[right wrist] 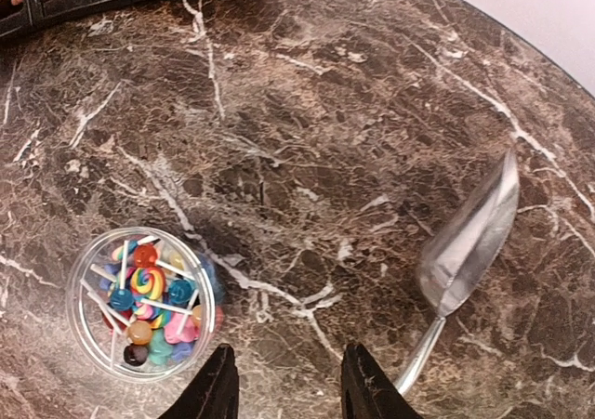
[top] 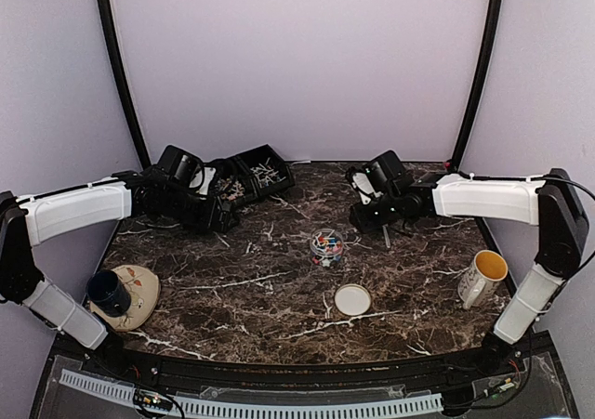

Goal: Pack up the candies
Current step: Pick up the box lid from the center of the board.

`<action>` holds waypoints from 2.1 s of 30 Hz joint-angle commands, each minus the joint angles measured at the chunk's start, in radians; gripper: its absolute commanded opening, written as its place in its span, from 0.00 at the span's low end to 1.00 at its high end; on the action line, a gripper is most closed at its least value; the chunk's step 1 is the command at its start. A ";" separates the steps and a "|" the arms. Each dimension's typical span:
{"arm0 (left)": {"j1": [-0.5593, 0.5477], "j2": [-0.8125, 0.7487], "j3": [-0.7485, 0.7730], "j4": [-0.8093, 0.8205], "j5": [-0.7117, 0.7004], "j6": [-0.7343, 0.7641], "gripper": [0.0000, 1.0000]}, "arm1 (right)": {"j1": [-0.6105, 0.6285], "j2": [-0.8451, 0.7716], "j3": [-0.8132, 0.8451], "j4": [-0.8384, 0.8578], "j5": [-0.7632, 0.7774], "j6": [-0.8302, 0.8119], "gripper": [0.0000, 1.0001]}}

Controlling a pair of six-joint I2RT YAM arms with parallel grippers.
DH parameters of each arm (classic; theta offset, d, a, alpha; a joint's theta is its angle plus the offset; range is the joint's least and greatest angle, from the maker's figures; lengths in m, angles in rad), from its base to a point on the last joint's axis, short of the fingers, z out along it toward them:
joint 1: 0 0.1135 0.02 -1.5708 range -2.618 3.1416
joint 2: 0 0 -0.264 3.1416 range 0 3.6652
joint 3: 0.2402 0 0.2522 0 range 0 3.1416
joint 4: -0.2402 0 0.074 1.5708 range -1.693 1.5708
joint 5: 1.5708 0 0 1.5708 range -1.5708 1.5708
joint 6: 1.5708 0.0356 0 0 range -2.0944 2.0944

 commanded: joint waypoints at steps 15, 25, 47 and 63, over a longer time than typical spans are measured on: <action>-0.004 -0.017 -0.017 0.012 0.018 0.008 0.99 | 0.009 0.165 0.078 0.122 -0.373 0.114 0.39; -0.004 -0.016 -0.018 0.014 0.017 0.009 0.99 | 0.013 0.185 0.098 0.129 -0.426 0.108 0.40; -0.004 -0.017 -0.016 0.018 0.054 0.004 0.99 | 0.173 -0.304 -0.269 0.022 -0.194 -0.147 0.55; -0.003 -0.010 -0.018 0.017 0.056 0.003 0.99 | 0.548 -0.332 -0.501 0.123 0.094 -0.432 0.52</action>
